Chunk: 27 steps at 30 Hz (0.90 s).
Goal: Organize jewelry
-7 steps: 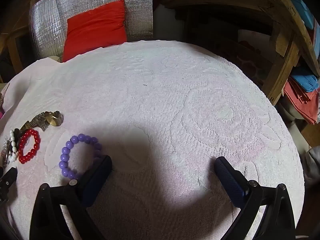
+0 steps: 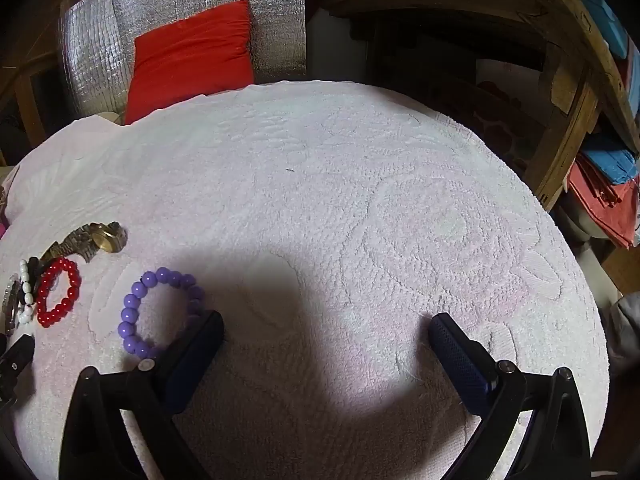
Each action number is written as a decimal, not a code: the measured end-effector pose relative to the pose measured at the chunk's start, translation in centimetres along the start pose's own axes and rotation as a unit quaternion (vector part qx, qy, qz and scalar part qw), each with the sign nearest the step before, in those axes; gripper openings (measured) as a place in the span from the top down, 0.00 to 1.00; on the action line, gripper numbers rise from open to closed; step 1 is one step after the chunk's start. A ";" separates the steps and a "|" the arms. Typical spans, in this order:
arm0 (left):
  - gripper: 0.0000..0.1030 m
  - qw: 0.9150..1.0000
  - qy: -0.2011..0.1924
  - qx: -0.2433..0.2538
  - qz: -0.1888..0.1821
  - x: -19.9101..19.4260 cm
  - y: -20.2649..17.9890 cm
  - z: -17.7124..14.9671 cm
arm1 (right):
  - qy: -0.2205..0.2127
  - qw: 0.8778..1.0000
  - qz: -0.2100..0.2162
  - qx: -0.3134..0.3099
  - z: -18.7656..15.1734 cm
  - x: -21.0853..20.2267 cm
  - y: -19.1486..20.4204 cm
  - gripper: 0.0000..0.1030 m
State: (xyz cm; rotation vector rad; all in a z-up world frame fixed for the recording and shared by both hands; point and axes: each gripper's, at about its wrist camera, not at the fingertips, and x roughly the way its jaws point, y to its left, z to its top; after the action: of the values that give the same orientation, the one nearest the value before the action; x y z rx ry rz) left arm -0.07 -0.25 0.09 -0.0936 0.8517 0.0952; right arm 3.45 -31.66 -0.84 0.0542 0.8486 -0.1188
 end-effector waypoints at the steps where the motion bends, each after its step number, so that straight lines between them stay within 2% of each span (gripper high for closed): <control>1: 0.00 1.000 0.000 0.000 0.000 0.0 0.0 0.0 | 0.000 1.000 0.000 0.000 0.0 0.0 0.0 0.00; 14: 0.00 1.000 0.002 0.001 0.002 0.2 -0.1 0.0 | 0.008 1.000 -0.003 0.005 0.1 -0.1 0.2 0.00; 17: 0.00 1.000 0.004 0.001 -0.002 0.2 0.0 0.1 | 0.039 0.999 -0.006 0.031 0.3 -0.6 0.4 0.00; 19: 0.00 0.999 0.040 0.020 -0.019 -0.8 0.3 0.0 | 0.072 0.997 -0.006 0.032 0.1 -1.3 0.7 0.00; 21: 0.00 0.999 0.048 -0.011 -0.016 -2.2 0.9 -0.4 | 0.095 0.995 -0.009 0.015 -0.4 -2.8 1.3 0.00; 23: 0.00 1.000 0.023 -0.016 0.010 -4.8 1.4 -1.0 | 0.087 0.996 -0.009 0.000 -1.1 -5.0 1.9 0.00; 27: 0.00 0.996 -0.057 0.030 0.055 -12.8 1.6 -1.6 | 0.010 1.000 0.007 -0.028 -3.1 -13.3 2.6 0.00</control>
State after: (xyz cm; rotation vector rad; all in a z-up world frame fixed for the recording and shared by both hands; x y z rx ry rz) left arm -9.83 0.56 8.64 0.0155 0.7452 0.1774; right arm -7.20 -27.72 7.09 0.0083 0.8712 -0.0820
